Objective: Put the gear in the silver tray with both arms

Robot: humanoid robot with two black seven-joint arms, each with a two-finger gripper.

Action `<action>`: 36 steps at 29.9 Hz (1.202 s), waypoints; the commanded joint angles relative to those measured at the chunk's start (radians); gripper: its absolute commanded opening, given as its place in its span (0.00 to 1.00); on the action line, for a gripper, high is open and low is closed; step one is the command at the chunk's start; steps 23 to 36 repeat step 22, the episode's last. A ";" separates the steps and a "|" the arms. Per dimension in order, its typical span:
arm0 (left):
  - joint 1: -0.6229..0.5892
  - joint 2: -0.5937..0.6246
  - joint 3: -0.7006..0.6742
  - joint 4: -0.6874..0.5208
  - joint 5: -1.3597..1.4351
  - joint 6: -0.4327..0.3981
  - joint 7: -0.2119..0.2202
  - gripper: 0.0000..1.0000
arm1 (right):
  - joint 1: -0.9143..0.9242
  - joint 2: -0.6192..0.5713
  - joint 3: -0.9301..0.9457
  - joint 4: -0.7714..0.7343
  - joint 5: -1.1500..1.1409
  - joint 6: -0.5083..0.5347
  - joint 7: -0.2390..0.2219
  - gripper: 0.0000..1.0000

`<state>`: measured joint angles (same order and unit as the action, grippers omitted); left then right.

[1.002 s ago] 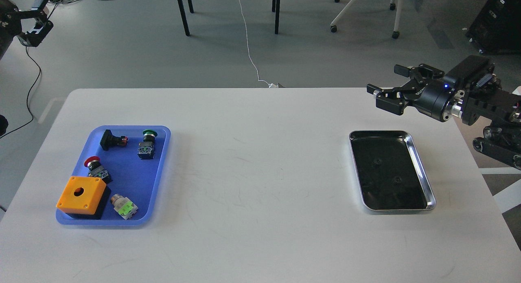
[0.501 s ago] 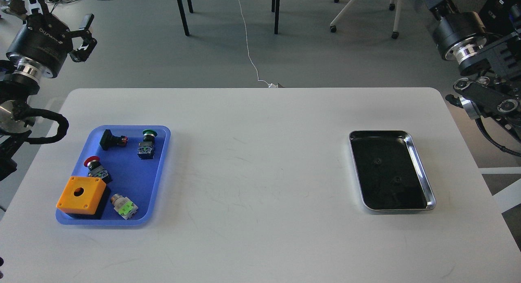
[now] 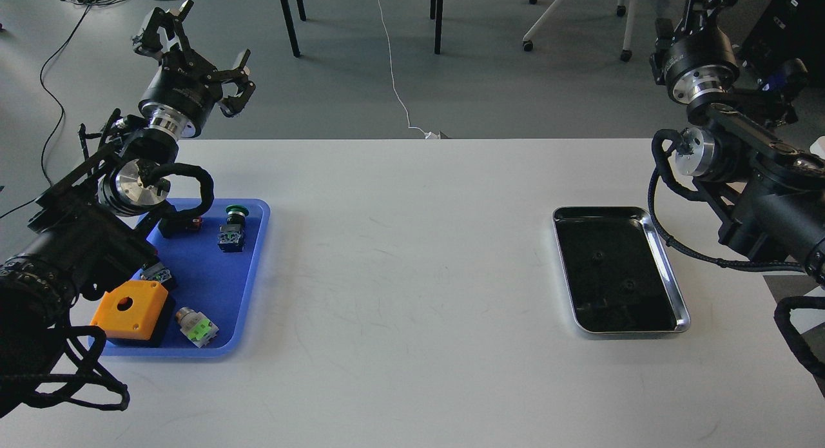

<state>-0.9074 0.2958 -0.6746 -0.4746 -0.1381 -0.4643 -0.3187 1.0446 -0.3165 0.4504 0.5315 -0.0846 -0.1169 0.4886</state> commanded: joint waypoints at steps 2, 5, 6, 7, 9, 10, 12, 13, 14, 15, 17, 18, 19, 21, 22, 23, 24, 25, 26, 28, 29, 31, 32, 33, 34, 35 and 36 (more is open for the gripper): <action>0.021 -0.032 -0.014 0.001 -0.026 -0.002 0.001 0.98 | -0.095 0.022 0.146 -0.001 0.146 0.175 0.000 0.99; 0.036 -0.040 -0.016 0.001 -0.038 -0.002 0.003 0.98 | -0.133 0.040 0.207 -0.002 0.251 0.261 0.000 0.99; 0.045 -0.041 -0.016 0.001 -0.040 -0.002 0.003 0.98 | -0.143 0.045 0.227 -0.002 0.287 0.281 0.000 0.99; 0.053 -0.041 -0.017 0.001 -0.040 -0.002 0.003 0.98 | -0.147 0.048 0.244 -0.002 0.316 0.298 0.000 0.99; 0.070 -0.041 -0.017 0.002 -0.041 -0.002 0.004 0.98 | -0.156 0.051 0.277 -0.002 0.357 0.348 -0.036 0.99; 0.077 -0.041 -0.017 0.005 -0.047 -0.002 0.004 0.98 | -0.162 0.051 0.295 -0.002 0.373 0.377 -0.050 0.99; 0.087 -0.046 -0.017 0.016 -0.067 -0.002 0.004 0.98 | -0.172 0.057 0.326 -0.002 0.388 0.423 -0.065 0.99; 0.090 -0.053 -0.017 0.019 -0.080 -0.002 0.003 0.98 | -0.178 0.062 0.336 -0.002 0.388 0.437 -0.068 0.99; 0.093 -0.058 -0.017 0.019 -0.089 -0.002 0.003 0.98 | -0.181 0.068 0.346 -0.002 0.388 0.442 -0.068 0.99; 0.093 -0.064 -0.017 0.021 -0.097 -0.002 0.003 0.98 | -0.189 0.074 0.356 -0.001 0.388 0.453 -0.068 0.99; 0.091 -0.066 -0.017 0.021 -0.103 0.004 0.001 0.98 | -0.196 0.082 0.352 -0.002 0.387 0.465 -0.073 0.99; 0.091 -0.066 -0.016 0.021 -0.103 0.007 0.001 0.98 | -0.198 0.083 0.347 -0.002 0.387 0.477 -0.073 0.99; 0.088 -0.067 -0.016 0.021 -0.103 0.007 0.001 0.98 | -0.199 0.083 0.344 -0.001 0.385 0.488 -0.073 0.99; 0.081 -0.067 -0.014 0.021 -0.101 0.007 0.001 0.98 | -0.202 0.083 0.344 0.002 0.384 0.485 -0.073 0.99; 0.079 -0.066 -0.014 0.021 -0.101 0.006 0.000 0.98 | -0.204 0.083 0.341 0.008 0.379 0.485 -0.073 0.99; 0.079 -0.066 -0.014 0.021 -0.101 0.006 0.000 0.98 | -0.204 0.083 0.341 0.008 0.379 0.485 -0.073 0.99; 0.079 -0.066 -0.014 0.021 -0.101 0.006 0.000 0.98 | -0.204 0.083 0.341 0.008 0.379 0.485 -0.073 0.99; 0.079 -0.066 -0.014 0.021 -0.101 0.006 0.000 0.98 | -0.204 0.083 0.341 0.008 0.379 0.485 -0.073 0.99; 0.079 -0.066 -0.014 0.021 -0.101 0.006 0.000 0.98 | -0.204 0.083 0.341 0.008 0.379 0.485 -0.073 0.99; 0.079 -0.066 -0.014 0.021 -0.101 0.006 0.000 0.98 | -0.204 0.083 0.341 0.008 0.379 0.485 -0.073 0.99; 0.079 -0.066 -0.014 0.021 -0.101 0.006 0.000 0.98 | -0.204 0.083 0.341 0.008 0.379 0.485 -0.073 0.99; 0.079 -0.066 -0.014 0.021 -0.101 0.006 0.000 0.98 | -0.204 0.083 0.341 0.008 0.379 0.485 -0.073 0.99; 0.079 -0.066 -0.014 0.021 -0.101 0.006 0.000 0.98 | -0.204 0.083 0.341 0.008 0.379 0.485 -0.073 0.99; 0.079 -0.066 -0.014 0.021 -0.101 0.006 0.000 0.98 | -0.204 0.083 0.341 0.008 0.379 0.485 -0.073 0.99; 0.079 -0.066 -0.014 0.021 -0.101 0.006 0.000 0.98 | -0.204 0.083 0.341 0.008 0.379 0.485 -0.073 0.99; 0.079 -0.066 -0.014 0.021 -0.101 0.006 0.000 0.98 | -0.204 0.083 0.341 0.008 0.379 0.485 -0.073 0.99; 0.079 -0.066 -0.014 0.021 -0.101 0.006 0.000 0.98 | -0.204 0.083 0.341 0.008 0.379 0.485 -0.073 0.99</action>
